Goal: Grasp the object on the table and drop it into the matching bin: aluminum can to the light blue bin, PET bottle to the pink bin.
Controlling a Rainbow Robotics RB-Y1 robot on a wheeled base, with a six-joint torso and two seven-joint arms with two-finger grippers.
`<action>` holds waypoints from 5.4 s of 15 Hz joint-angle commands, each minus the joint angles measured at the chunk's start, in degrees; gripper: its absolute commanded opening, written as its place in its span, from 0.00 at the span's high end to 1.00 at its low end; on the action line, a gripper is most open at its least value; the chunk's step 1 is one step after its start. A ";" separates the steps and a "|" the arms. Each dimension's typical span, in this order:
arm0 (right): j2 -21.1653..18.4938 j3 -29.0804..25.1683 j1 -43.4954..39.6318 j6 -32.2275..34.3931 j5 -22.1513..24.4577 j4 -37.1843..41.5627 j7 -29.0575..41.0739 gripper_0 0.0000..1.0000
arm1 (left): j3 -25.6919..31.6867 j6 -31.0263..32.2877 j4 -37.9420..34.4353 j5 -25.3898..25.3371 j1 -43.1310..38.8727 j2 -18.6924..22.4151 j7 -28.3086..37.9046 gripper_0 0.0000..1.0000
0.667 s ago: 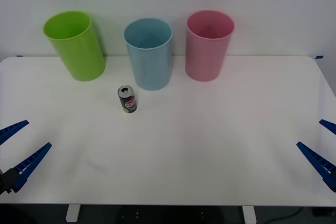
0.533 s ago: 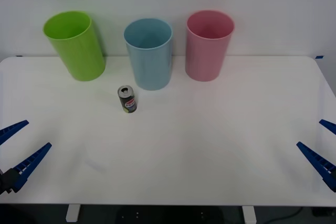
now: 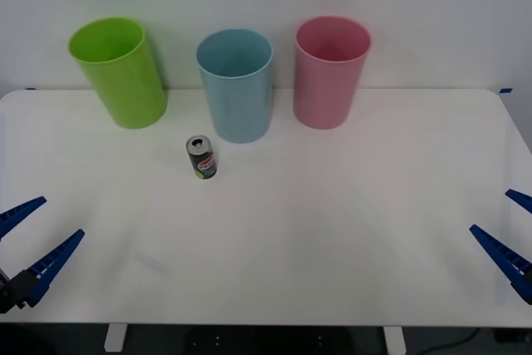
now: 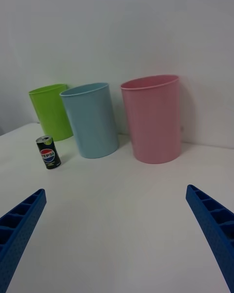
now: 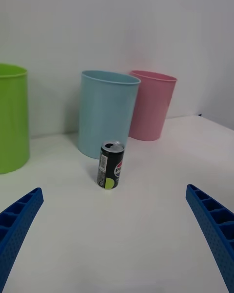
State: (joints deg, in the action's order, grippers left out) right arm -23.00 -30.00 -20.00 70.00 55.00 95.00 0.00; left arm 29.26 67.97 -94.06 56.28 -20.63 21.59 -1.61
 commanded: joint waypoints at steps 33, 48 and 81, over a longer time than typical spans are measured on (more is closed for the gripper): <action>0.00 0.00 0.00 0.00 0.00 0.00 0.00 0.00 | -11.86 -23.94 26.56 18.25 27.48 -14.47 -13.42 0.00; 0.00 0.00 0.00 0.00 0.00 0.00 0.00 0.00 | -12.65 -28.95 45.46 18.34 43.92 -15.44 -17.55 0.00; 0.00 0.00 0.00 0.00 0.00 0.00 0.00 0.00 | -14.59 -23.15 46.07 10.61 44.27 -10.43 -18.43 1.00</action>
State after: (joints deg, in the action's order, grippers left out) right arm -23.00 -30.00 -20.00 70.00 55.00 95.00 0.00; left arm 14.69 44.25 -47.80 67.41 23.84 10.63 -20.17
